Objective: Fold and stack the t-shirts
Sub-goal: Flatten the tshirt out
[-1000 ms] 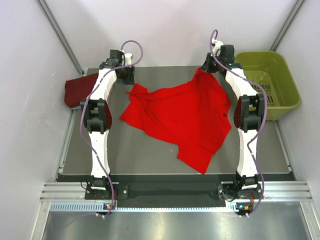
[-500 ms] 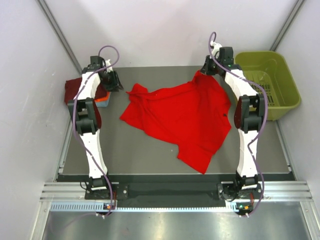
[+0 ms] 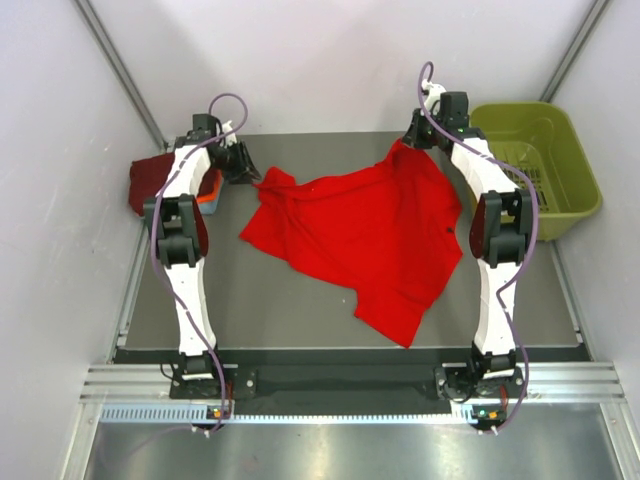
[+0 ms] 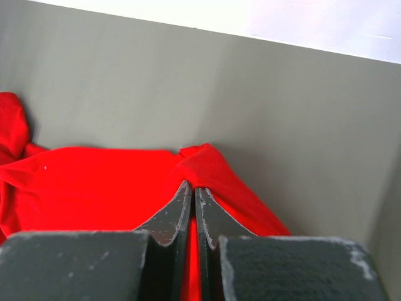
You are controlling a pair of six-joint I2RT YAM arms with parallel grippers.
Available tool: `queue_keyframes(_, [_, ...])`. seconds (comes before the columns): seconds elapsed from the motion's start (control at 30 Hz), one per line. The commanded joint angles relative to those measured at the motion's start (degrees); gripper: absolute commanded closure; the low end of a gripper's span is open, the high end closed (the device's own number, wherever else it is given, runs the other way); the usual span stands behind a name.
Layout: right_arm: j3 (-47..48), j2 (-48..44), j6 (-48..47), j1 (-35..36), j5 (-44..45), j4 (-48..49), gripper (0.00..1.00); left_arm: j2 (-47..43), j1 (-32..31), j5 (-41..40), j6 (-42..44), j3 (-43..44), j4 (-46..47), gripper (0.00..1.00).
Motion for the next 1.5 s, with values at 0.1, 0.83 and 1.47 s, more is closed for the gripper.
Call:
queue_keyframes(0.1, [0.2, -4.6, -0.9, 0.6, 0.2, 1.4, 1.00, -0.6, 0.3, -2.8, 1.4, 0.3, 0.7, 0.60])
queue_keyframes(0.83, [0.9, -3.5, -0.7, 0.8, 1.1, 1.5, 1.00, 2.8, -0.1, -2.5, 1.4, 2.3, 1.8, 1.00])
queue_keyframes(1.47, [-7.1, -36.7, -8.7, -3.4, 14.1, -1.0, 1.00, -22.0, 0.3, 2.2, 8.5, 4.5, -1.0, 1.00])
